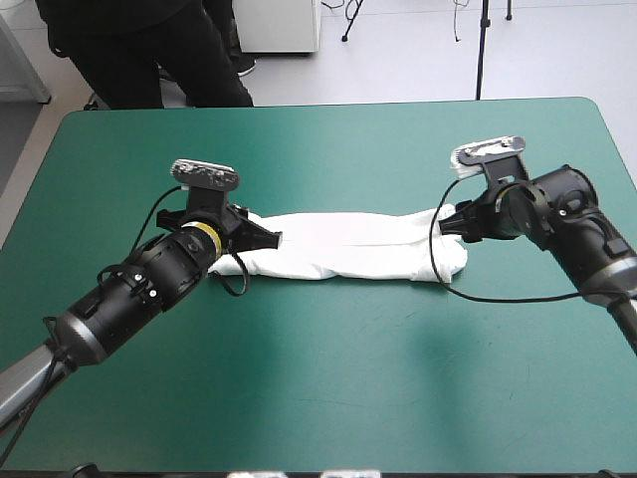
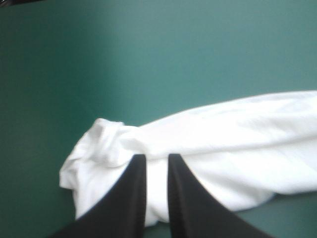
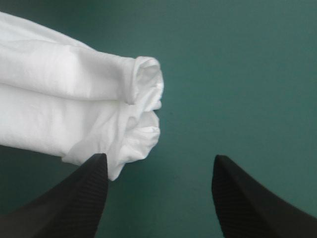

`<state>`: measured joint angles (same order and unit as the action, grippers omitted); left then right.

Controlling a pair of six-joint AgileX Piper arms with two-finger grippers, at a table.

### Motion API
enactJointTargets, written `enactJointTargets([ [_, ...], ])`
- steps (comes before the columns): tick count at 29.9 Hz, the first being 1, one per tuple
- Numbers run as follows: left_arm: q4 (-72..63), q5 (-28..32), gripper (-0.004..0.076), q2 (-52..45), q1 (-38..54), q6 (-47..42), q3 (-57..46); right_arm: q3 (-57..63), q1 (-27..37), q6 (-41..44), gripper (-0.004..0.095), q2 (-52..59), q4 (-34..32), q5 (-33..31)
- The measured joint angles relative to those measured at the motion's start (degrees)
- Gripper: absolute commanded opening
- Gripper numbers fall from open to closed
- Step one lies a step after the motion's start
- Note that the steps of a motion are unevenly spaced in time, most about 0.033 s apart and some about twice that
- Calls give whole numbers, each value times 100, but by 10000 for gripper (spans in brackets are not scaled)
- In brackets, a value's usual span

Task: Fold the cloth

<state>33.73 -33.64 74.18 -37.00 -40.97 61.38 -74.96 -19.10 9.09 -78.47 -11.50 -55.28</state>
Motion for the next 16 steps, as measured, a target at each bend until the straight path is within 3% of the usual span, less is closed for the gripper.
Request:
enactJointTargets([
  [4, -693, -7, -7, -55, -391, 742, 10, 0, 274, 131, 582, 300, -44, -140],
  [7, -1116, -1, -7, 194, -422, 1283, 56, 0, 749, -62, 583, 392, 361, -187],
  [16, -1553, 103, -7, 1799, -353, 2224, 997, 54, 2589, -2338, 583, 213, 3525, -429],
])
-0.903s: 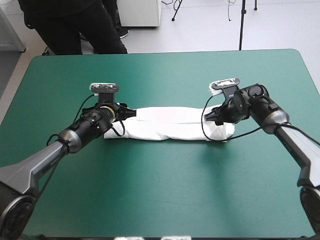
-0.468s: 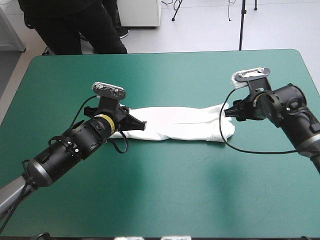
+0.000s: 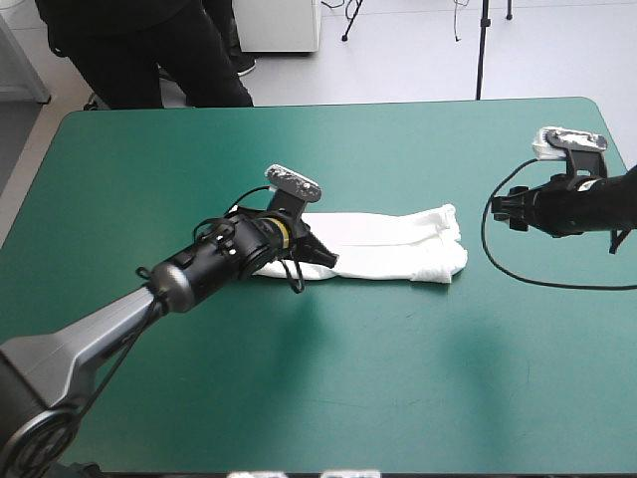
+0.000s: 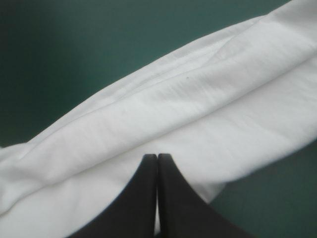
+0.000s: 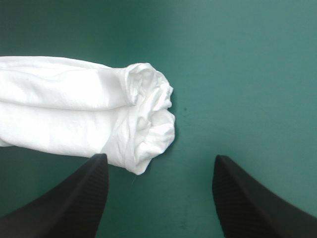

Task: Fold the cloth

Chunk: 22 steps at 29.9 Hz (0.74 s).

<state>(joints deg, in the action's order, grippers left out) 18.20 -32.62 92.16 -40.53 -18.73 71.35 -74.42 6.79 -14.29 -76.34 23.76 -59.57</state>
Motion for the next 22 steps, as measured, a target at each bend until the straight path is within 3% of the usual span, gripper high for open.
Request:
enactJointTargets([
  [8, -1109, 41, -7, 1220, 210, 1061, 842, 144, 311, -881, 624, -446, 867, -142],
  [22, -3105, -258, -7, 2299, 868, 2831, 1658, 144, 181, -1177, 637, -1346, 992, -177],
])
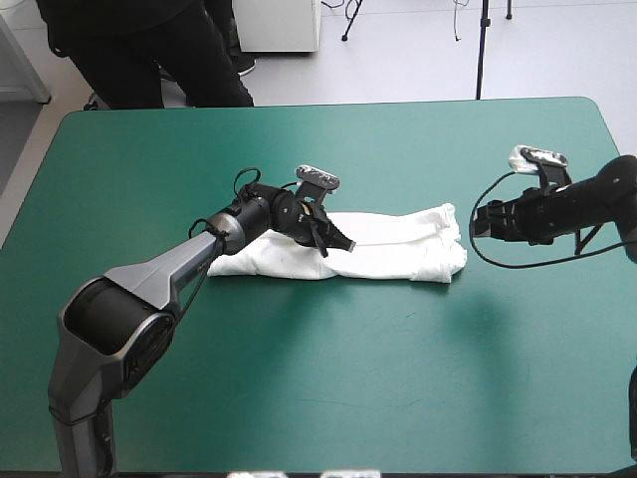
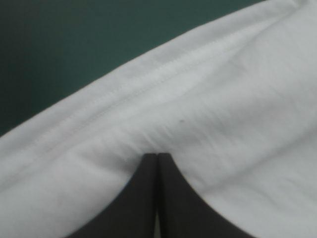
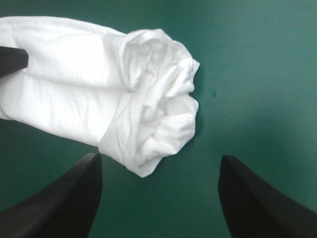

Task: Fold the cloth

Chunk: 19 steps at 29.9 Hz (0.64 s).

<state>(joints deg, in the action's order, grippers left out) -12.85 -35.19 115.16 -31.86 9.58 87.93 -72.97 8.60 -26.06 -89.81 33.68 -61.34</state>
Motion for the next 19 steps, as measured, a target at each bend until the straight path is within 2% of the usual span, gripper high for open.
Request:
enactJointTargets([
  [7, -162, -42, -7, 99, 11, 84, 81, 0, -336, -89, 637, -675, 11, 39],
  [15, -169, -66, -7, 99, 11, 84, 86, 0, -351, -177, 637, -1208, 43, 310],
  [19, -169, -72, -7, 99, 11, 84, 86, 0, -351, -353, 637, -1520, 271, 377],
])
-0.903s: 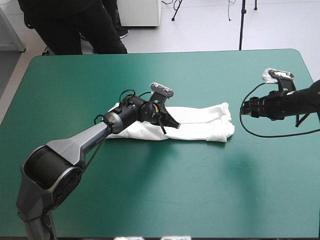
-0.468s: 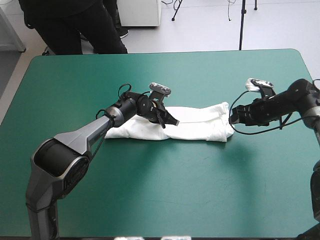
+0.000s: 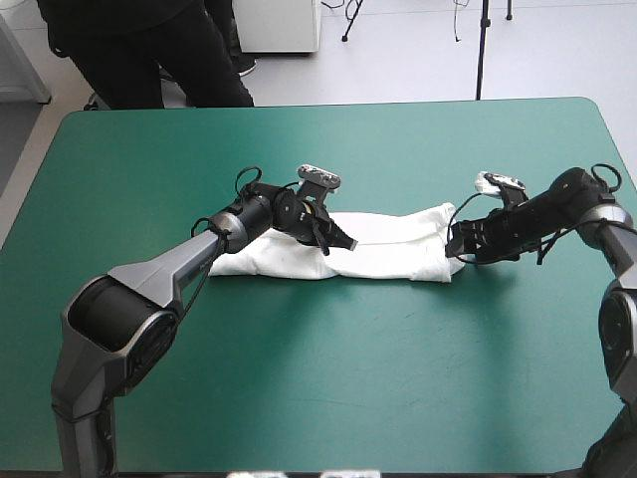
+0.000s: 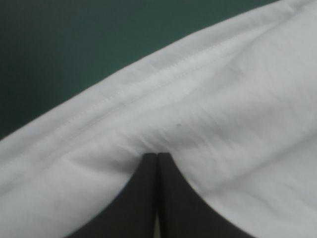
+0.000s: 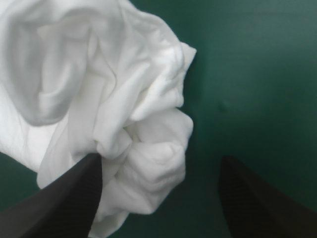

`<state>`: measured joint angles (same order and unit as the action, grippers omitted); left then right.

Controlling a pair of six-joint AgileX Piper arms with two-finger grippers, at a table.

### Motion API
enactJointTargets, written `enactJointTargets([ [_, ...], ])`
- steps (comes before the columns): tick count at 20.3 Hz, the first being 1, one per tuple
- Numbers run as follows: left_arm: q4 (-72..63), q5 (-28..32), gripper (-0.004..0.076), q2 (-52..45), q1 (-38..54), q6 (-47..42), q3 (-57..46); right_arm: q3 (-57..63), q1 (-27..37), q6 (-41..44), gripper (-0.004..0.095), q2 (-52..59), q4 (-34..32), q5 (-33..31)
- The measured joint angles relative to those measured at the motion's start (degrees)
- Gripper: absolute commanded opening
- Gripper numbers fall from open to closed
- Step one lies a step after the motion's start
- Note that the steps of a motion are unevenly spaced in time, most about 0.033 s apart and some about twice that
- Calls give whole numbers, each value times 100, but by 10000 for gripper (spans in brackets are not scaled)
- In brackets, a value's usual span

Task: Fold the cloth

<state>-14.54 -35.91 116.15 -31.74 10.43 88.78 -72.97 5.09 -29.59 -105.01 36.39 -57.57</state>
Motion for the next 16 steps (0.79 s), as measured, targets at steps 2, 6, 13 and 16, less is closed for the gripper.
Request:
enactJointTargets([
  [2, 0, 0, -7, 0, 1, 6, 0, -17, -7, -118, 635, -149, 208, 12],
  [6, 0, 0, -7, 5, 12, 22, 0, -104, -141, -232, 556, -297, 386, 35],
  [13, -23, -9, -7, 5, 12, 100, 0, -122, -223, -264, -17, -543, 562, 37],
  [16, -23, -21, -7, 5, 17, 108, 0, -151, -223, -270, -17, -563, 656, -27],
])
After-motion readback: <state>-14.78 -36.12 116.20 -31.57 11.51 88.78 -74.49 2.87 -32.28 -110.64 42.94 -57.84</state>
